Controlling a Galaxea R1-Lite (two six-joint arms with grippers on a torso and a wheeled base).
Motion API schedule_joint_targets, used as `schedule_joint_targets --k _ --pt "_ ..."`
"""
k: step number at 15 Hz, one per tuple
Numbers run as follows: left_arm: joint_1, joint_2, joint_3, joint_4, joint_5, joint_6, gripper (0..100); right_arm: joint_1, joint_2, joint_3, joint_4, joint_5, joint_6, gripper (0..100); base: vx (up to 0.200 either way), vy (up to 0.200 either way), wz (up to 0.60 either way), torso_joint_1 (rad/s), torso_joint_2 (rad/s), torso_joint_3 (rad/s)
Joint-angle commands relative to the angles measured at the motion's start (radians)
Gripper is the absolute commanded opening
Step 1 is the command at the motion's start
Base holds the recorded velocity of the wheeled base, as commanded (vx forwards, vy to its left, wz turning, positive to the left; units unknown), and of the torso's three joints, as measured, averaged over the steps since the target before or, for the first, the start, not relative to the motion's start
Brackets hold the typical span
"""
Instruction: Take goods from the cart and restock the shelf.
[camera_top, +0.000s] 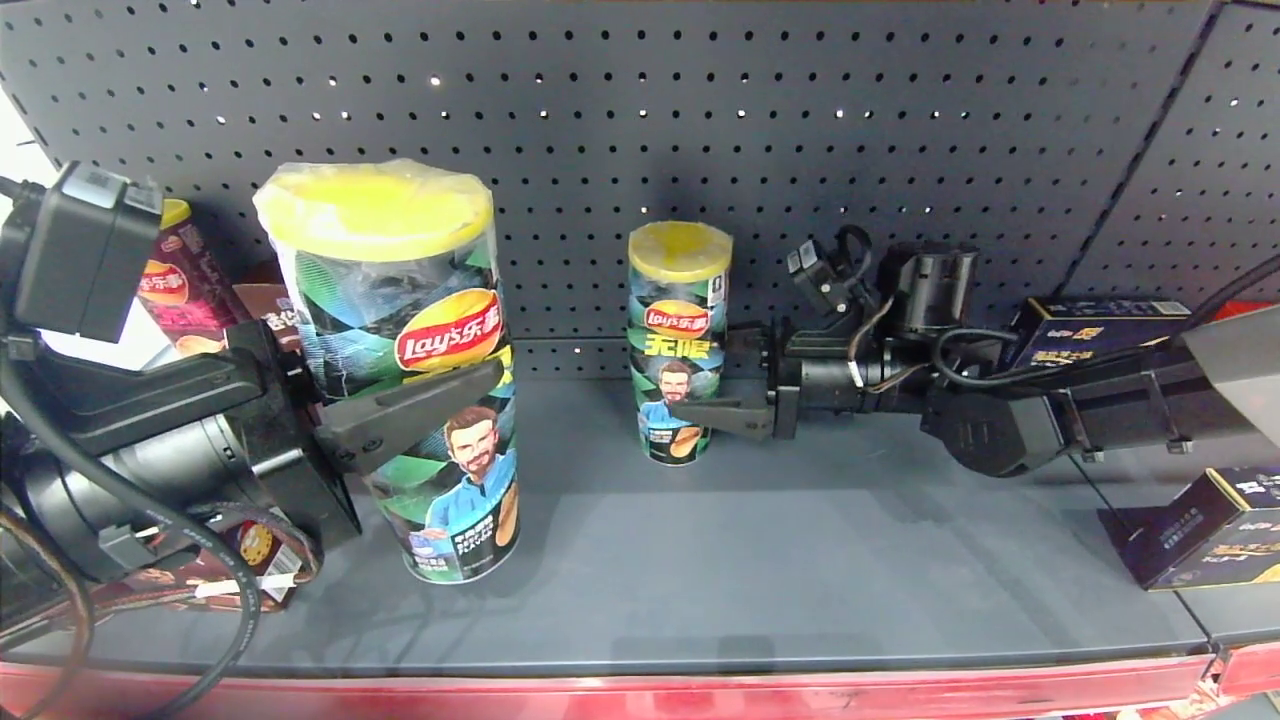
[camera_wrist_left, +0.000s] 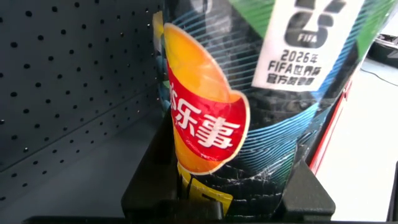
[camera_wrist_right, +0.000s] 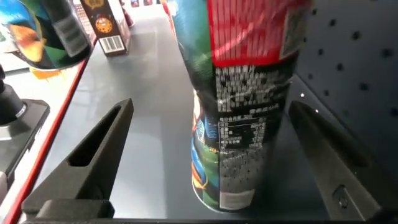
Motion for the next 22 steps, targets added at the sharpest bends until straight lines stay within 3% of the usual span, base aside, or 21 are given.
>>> schedule_joint_targets --k 1,6,7,17,22 --pt "0.001 0.002 -0.001 0.000 0.000 0.000 0 0.017 0.052 -0.037 0.000 0.000 0.000 100 0.000 0.000 0.00 0.000 0.00 0.000" --pt "0.001 0.001 0.013 0.000 0.000 -0.002 0 0.023 0.147 -0.132 -0.038 0.001 -0.008 100 0.000 0.000 0.00 0.000 0.00 0.000" --pt "0.001 0.001 0.012 0.000 0.002 0.000 0 0.023 0.152 -0.137 -0.047 0.001 -0.005 0 0.000 0.000 0.00 0.000 0.00 0.000" --pt "0.001 0.001 0.013 0.000 0.003 0.000 0 0.040 0.016 -0.069 -0.049 -0.008 0.001 0 0.000 0.000 0.00 0.000 0.00 0.000" --pt "0.001 -0.001 0.015 0.000 0.003 0.000 0 0.145 -0.199 0.210 -0.095 -0.134 0.029 0 0.000 0.000 0.00 0.000 0.00 0.000"
